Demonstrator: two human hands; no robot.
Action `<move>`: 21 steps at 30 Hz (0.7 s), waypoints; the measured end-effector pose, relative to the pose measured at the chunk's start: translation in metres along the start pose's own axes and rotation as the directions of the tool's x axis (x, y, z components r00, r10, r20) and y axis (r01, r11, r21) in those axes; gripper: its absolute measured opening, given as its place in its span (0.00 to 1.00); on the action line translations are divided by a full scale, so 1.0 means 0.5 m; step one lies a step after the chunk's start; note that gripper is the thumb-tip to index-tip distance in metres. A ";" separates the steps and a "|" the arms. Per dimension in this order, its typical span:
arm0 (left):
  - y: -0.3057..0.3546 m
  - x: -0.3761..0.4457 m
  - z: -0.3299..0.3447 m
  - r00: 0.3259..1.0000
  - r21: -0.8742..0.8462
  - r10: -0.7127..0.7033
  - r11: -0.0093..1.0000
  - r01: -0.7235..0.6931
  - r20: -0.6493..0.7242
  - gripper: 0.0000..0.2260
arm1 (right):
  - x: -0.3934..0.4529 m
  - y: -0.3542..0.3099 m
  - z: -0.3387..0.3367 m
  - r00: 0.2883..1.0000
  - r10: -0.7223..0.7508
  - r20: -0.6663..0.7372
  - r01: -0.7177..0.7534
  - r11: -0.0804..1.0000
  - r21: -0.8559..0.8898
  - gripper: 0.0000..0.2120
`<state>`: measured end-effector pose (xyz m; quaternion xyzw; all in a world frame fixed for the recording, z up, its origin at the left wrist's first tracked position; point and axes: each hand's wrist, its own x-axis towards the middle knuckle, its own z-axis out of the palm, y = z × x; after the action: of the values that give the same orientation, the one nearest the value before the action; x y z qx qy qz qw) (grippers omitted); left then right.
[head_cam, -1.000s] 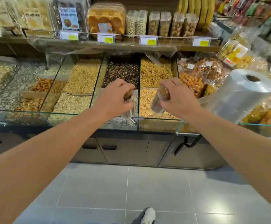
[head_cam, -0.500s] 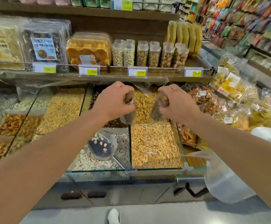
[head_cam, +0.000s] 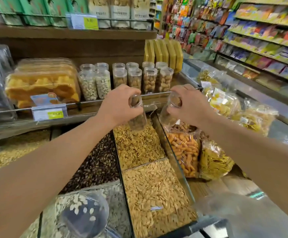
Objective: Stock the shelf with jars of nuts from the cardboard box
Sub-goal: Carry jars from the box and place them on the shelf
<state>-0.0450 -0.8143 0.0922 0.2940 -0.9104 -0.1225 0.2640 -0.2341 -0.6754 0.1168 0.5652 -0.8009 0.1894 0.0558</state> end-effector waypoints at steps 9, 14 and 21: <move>0.011 0.148 0.076 1.000 -0.072 -0.004 0.997 0.003 -0.016 0.24 | 0.145 0.123 -0.017 0.999 0.023 -0.039 -0.025 0.999 -0.044 0.26; 0.019 0.228 0.124 1.000 -0.084 -0.025 0.996 0.026 0.002 0.25 | 0.245 0.198 -0.010 0.999 0.009 -0.039 -0.011 0.998 -0.066 0.29; 0.026 0.336 0.196 0.998 -0.148 -0.052 0.987 0.056 0.027 0.25 | 0.385 0.289 0.020 0.998 0.016 -0.059 -0.022 0.994 -0.108 0.28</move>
<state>-0.2210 -0.8981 0.0844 0.2965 -0.8935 -0.2006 0.2712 -0.4351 -0.8075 0.1314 0.5479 -0.8134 0.1626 0.1078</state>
